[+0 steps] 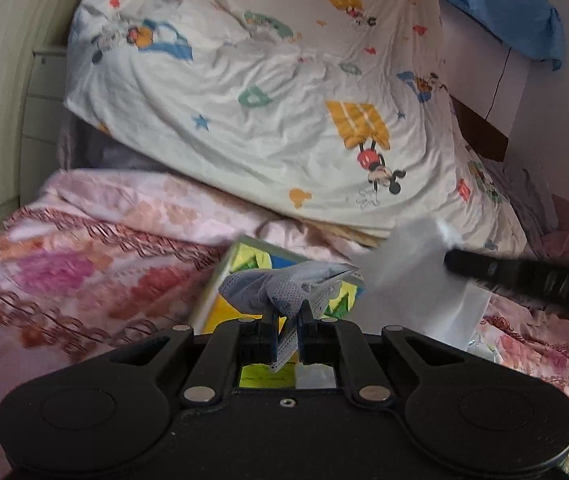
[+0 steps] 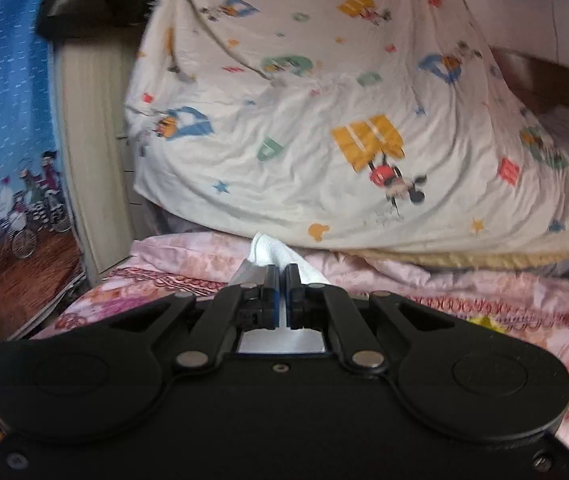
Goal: Organize soft objects
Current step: 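Carry the white cloth with the right tool to the tray while the left tool carries the mask, then open the left tool to drop the grey mask into the tray while the right tool releases the cloth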
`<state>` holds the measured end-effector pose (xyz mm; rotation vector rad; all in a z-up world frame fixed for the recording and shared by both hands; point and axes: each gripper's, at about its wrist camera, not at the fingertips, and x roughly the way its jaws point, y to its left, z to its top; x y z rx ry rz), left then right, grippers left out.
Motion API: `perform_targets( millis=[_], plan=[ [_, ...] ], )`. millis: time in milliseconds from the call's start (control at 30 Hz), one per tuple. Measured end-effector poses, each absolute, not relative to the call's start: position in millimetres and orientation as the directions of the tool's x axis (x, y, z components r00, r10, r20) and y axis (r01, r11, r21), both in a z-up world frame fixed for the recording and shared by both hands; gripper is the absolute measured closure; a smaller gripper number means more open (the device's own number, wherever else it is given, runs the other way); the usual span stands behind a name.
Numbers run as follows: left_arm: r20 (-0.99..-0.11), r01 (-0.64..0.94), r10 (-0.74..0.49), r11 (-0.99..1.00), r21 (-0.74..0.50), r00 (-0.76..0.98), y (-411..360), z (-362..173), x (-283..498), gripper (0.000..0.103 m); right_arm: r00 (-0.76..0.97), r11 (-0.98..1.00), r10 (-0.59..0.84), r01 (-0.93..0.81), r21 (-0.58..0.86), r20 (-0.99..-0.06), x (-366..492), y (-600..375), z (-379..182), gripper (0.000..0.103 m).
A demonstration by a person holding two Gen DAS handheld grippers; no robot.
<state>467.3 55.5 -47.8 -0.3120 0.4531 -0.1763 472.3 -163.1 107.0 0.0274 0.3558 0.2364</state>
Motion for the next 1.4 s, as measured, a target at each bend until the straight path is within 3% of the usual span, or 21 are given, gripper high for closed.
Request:
perform_targets(
  millis=[467, 633, 767, 833, 1067, 1200, 1267, 1333, 1400],
  plan=[
    [-0.568, 0.014, -0.236, 0.93, -0.367, 0.789, 51.4, -88.9, 491.2, 0.089, 0.839, 0.986, 0.154, -0.101, 0.13, -0.522, 500.8, -197.8, 34.6, 0.099],
    [-0.577, 0.002, -0.221, 0.935, -0.356, 0.786, 52.5, -85.4, 485.8, 0.079, 0.839, 0.983, 0.17, -0.11, 0.144, -0.517, 497.9, -195.7, 22.9, 0.072],
    [-0.578, -0.014, -0.199, 0.939, -0.343, 0.791, 52.0, -77.0, 478.7, 0.057, 0.845, 0.986, 0.163, -0.117, 0.121, -0.51, 481.2, -196.3, 34.0, 0.068],
    [-0.576, -0.016, -0.195, 0.94, -0.34, 0.794, 52.5, -72.5, 473.3, 0.05, 0.847, 0.986, 0.161, -0.12, 0.112, -0.507, 474.5, -197.1, 40.0, 0.06],
    [-0.552, -0.027, -0.173, 0.942, -0.334, 0.815, 53.8, -47.4, 443.1, 0.032, 0.862, 0.989, 0.147, -0.13, 0.07, -0.485, 438.6, -199.3, 62.3, 0.047],
    [-0.509, -0.028, -0.153, 0.943, -0.331, 0.847, 56.3, -23.1, 417.0, 0.025, 0.882, 0.989, 0.151, -0.132, 0.073, -0.447, 415.3, -206.1, 81.7, 0.032],
    [-0.484, -0.033, -0.137, 0.944, -0.327, 0.864, 57.0, -9.6, 403.5, 0.013, 0.894, 0.988, 0.151, -0.13, 0.078, -0.422, 401.4, -209.8, 93.5, 0.024],
    [-0.452, -0.043, -0.111, 0.947, -0.317, 0.885, 57.0, 5.9, 387.6, 0.007, 0.904, 0.988, 0.154, -0.129, 0.089, -0.4, 388.4, -214.2, 105.0, 0.008],
    [-0.424, -0.038, -0.1, 0.951, -0.306, 0.9, 55.8, 19.8, 374.2, 0.005, 0.916, 0.988, 0.149, -0.12, 0.099, -0.374, 375.5, -219.8, 116.4, 0.002]
  ],
)
